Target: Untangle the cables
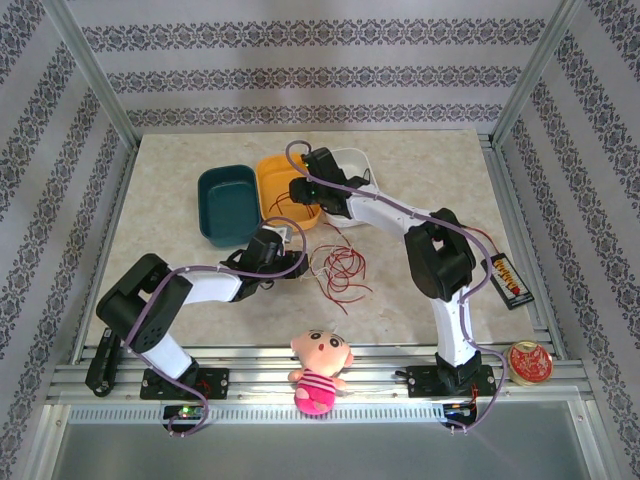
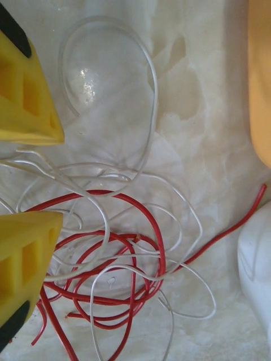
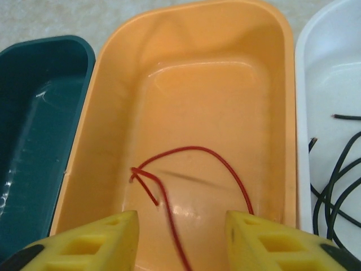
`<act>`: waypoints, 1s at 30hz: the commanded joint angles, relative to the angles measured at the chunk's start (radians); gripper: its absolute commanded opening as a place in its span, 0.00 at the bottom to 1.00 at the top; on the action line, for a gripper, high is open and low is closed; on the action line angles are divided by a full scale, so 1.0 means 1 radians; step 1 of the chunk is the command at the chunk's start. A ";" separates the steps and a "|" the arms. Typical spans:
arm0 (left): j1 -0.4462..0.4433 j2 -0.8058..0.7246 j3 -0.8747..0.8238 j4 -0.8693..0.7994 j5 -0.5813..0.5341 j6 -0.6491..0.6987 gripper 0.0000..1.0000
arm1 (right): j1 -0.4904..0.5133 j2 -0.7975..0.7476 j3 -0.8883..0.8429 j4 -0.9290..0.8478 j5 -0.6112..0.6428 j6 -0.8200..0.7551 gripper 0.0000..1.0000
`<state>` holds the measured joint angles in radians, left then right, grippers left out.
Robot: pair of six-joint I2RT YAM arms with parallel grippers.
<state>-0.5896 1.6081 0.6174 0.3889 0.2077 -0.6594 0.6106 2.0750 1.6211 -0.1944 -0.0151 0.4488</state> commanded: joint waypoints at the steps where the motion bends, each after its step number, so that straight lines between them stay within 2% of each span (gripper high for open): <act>1: -0.006 -0.043 0.023 -0.065 -0.035 0.035 0.38 | -0.014 -0.077 -0.042 -0.025 -0.014 0.007 0.48; 9: -0.004 -0.099 0.045 -0.145 -0.079 0.077 0.45 | -0.035 -0.243 -0.173 -0.041 0.001 0.063 0.53; 18: -0.004 -0.198 0.164 -0.381 -0.096 0.224 0.49 | -0.038 -0.517 -0.416 -0.136 0.106 0.130 0.55; 24: -0.008 -0.189 0.265 -0.478 0.006 0.339 0.49 | -0.077 -0.686 -0.579 -0.209 0.184 0.214 0.64; 30: -0.042 -0.075 0.343 -0.468 0.134 0.434 0.45 | -0.159 -0.771 -0.700 -0.203 0.147 0.278 0.72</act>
<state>-0.6083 1.4853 0.9268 -0.0311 0.2520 -0.3218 0.4744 1.3308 0.9573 -0.3809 0.1204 0.6758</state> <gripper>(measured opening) 0.460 0.709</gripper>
